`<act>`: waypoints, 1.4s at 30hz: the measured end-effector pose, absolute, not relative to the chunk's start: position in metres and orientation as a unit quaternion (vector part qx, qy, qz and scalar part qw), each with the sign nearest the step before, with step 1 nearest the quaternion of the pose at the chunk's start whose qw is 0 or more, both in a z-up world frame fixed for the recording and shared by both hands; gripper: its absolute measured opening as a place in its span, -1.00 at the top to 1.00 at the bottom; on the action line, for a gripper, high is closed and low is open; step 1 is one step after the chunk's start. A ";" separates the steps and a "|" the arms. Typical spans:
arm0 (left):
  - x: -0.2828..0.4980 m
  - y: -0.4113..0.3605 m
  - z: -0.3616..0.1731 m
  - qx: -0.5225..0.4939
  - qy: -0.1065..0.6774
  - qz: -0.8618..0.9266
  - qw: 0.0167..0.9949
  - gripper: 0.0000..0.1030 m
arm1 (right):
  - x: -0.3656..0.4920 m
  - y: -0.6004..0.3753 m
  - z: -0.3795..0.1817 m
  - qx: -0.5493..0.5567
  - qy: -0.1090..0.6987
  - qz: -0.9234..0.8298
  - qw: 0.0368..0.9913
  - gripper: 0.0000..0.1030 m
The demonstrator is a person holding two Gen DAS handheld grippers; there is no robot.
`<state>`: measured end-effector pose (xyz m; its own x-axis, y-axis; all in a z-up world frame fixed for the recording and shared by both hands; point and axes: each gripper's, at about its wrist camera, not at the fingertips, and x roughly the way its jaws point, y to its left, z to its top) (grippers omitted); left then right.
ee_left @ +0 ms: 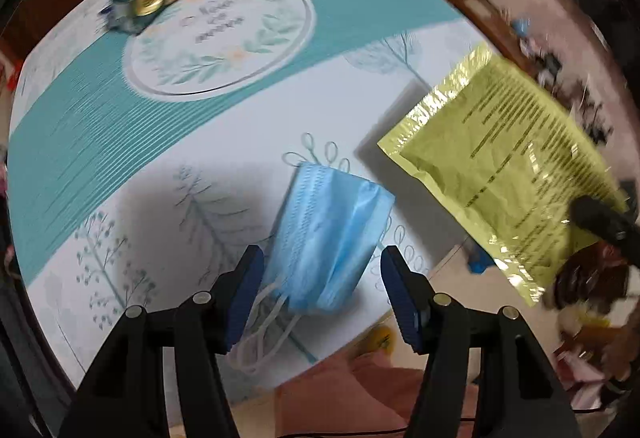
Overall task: Collect trash
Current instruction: 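Carry the blue mask and yellow packet in both tools over the black bin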
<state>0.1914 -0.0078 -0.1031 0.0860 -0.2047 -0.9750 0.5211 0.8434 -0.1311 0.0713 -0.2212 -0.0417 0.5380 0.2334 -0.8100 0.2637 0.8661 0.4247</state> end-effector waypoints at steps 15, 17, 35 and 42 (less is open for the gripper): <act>0.170 -0.050 -0.109 0.193 0.601 -0.235 0.739 0.91 | 0.025 -0.244 -0.045 0.274 0.482 -0.033 0.831 1.00; 0.158 -0.056 -0.101 0.180 0.594 -0.239 0.747 0.91 | 0.015 -0.248 -0.043 0.271 0.481 -0.031 0.833 1.00; 0.018 -0.097 -0.109 0.109 0.613 -0.265 0.736 0.91 | -0.086 -0.269 -0.091 0.259 0.542 -0.011 0.800 1.00; 0.011 -0.099 -0.174 0.113 0.649 -0.242 0.712 0.90 | -0.092 -0.261 -0.156 0.264 0.591 -0.020 0.762 1.00</act>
